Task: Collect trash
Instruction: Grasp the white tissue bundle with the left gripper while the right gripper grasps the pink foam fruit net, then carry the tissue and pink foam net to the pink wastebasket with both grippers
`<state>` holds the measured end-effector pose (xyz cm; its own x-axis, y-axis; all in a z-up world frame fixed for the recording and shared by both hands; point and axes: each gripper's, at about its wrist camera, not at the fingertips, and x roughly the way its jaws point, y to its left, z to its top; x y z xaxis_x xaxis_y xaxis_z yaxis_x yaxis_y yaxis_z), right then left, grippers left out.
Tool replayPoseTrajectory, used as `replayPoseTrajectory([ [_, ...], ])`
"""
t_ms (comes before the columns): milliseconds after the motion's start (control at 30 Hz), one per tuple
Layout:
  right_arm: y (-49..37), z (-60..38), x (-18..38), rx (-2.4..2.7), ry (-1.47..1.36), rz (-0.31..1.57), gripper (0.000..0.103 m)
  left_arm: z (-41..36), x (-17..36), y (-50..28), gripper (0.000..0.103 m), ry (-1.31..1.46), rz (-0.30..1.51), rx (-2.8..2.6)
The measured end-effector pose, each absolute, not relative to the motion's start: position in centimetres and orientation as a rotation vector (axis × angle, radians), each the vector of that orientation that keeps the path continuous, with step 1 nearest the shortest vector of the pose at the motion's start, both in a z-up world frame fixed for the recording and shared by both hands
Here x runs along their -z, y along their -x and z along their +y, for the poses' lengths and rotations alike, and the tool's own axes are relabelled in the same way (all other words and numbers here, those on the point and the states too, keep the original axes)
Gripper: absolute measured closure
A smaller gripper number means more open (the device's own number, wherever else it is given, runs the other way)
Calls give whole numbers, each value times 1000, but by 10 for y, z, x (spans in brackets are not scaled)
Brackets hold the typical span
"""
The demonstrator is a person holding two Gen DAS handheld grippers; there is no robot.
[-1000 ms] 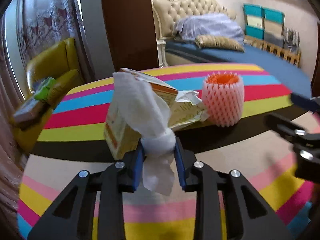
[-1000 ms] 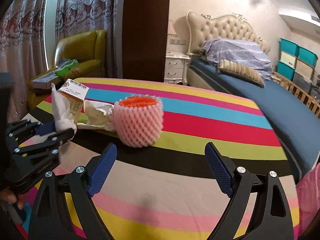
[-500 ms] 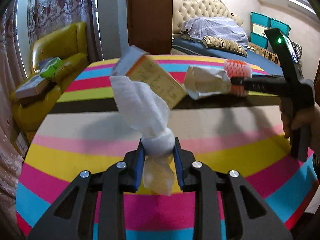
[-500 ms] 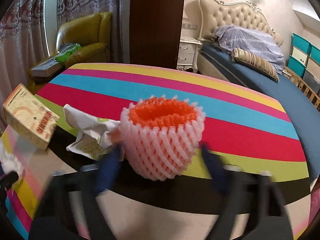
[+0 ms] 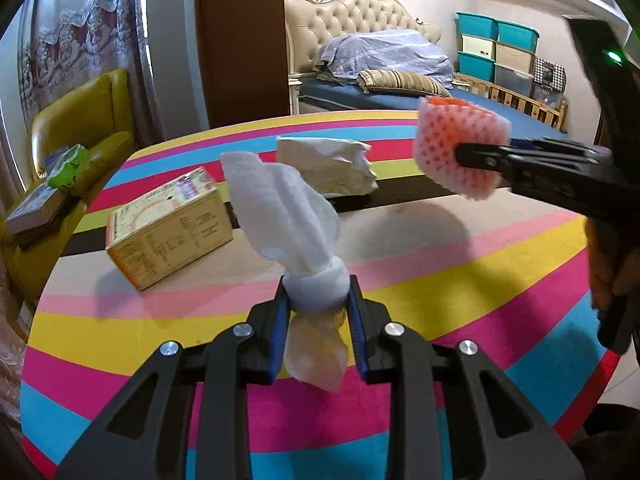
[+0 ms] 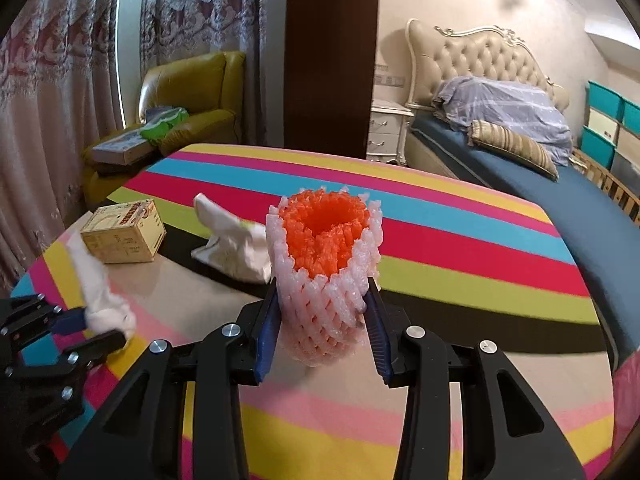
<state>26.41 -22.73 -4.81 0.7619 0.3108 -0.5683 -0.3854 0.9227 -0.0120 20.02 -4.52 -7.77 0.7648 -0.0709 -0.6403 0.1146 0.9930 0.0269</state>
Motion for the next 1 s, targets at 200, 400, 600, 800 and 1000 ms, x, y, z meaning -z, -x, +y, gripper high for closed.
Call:
replayPoseTrajectory([
  [200, -242, -259, 54, -354, 83, 579, 64, -65, 76, -209, 76, -76, 671, 92],
  [400, -223, -272, 55, -342, 51, 564, 64, -89, 67, -215, 76, -70, 639, 118],
  [600, -210, -286, 54, -316, 37, 547, 64, -113, 55, -217, 76, -72, 588, 137],
  [800, -205, -308, 51, -262, 18, 522, 64, -137, 45, -218, 76, -67, 561, 186],
  [1000, -199, -333, 49, -207, -5, 501, 64, -175, 37, -220, 76, -109, 534, 246],
])
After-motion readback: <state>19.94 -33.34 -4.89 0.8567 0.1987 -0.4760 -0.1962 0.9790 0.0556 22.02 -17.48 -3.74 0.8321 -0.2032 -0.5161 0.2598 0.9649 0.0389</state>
